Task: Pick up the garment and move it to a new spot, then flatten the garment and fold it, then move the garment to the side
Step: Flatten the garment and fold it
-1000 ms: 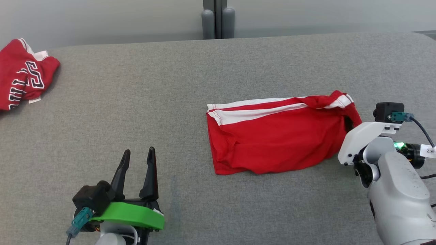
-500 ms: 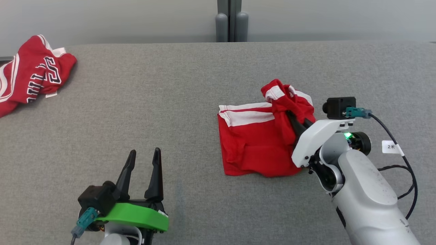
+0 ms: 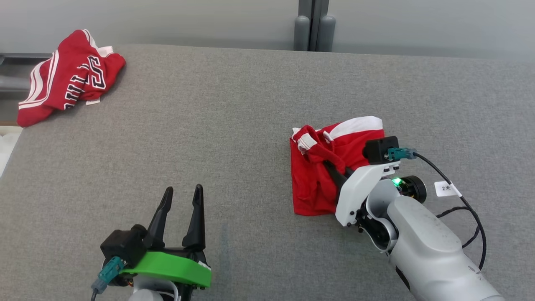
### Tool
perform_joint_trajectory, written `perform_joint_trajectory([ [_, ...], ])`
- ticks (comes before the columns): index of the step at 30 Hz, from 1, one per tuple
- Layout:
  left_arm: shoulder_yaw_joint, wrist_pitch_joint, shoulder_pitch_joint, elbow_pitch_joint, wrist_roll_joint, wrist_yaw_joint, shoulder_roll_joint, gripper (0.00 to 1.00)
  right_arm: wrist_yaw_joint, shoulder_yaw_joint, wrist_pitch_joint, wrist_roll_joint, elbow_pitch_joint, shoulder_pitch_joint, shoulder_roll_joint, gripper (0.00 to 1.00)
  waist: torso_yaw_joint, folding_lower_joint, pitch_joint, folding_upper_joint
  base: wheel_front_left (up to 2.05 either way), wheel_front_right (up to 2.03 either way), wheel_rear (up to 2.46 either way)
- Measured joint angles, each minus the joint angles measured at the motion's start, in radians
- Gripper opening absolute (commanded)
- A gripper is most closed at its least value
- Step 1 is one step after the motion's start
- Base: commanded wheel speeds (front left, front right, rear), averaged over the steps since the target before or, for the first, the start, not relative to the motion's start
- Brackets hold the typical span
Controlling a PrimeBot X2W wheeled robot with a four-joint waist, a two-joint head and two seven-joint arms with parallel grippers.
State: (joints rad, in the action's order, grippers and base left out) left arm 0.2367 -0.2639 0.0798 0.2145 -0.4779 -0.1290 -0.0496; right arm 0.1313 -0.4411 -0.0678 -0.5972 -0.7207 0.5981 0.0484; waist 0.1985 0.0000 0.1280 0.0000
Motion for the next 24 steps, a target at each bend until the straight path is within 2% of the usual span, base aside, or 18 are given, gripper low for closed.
perform_joint_trajectory([
  [1, -0.001, 0.0, 0.0, 0.0, -0.003, 0.0, 0.0, 1.0, 0.0, -0.015, 0.008, -0.007, -0.009, 0.008, 0.0, 0.24, 0.002, 0.0, 0.003, 0.0, 0.0, 0.0, 0.0],
  [2, -0.001, 0.0, 0.0, 0.0, -0.004, 0.0, 0.0, 1.0, 0.0, -0.032, 0.016, -0.018, -0.014, 0.014, 0.002, 0.9, 0.004, 0.0, 0.006, 0.0, 0.0, 0.0, 0.0],
  [3, -0.002, 0.0, 0.0, 0.0, -0.004, 0.0, 0.0, 1.0, 0.0, -0.046, 0.023, -0.022, -0.018, 0.018, 0.001, 1.0, 0.005, 0.0, 0.008, 0.0, 0.0, 0.0, 0.0],
  [9, -0.006, 0.0, 0.002, -0.003, -0.004, 0.0, 0.0, 1.0, 0.0, -0.131, 0.077, -0.036, -0.015, 0.044, 0.0, 1.0, -0.007, 0.0, 0.014, 0.0, 0.0, 0.0, 0.0],
  [14, 0.001, 0.0, 0.026, -0.007, 0.015, 0.0, 0.0, 1.0, 0.0, -0.136, 0.165, 0.034, -0.016, 0.076, 0.0, 1.0, -0.034, 0.0, 0.012, 0.0, 0.0, 0.0, 0.0],
  [19, 0.003, 0.0, 0.066, 0.008, 0.04, 0.0, 0.0, 1.0, 0.0, -0.057, 0.258, 0.152, -0.045, 0.094, 0.0, 1.0, -0.068, 0.0, 0.003, 0.0, 0.0, 0.0, 0.0],
  [24, -0.016, 0.0, 0.095, 0.034, 0.049, 0.0, 0.0, 1.0, 0.0, 0.081, 0.313, 0.265, -0.033, 0.083, 0.0, 1.0, -0.106, 0.0, -0.014, 0.0, 0.0, 0.0, 0.0],
])
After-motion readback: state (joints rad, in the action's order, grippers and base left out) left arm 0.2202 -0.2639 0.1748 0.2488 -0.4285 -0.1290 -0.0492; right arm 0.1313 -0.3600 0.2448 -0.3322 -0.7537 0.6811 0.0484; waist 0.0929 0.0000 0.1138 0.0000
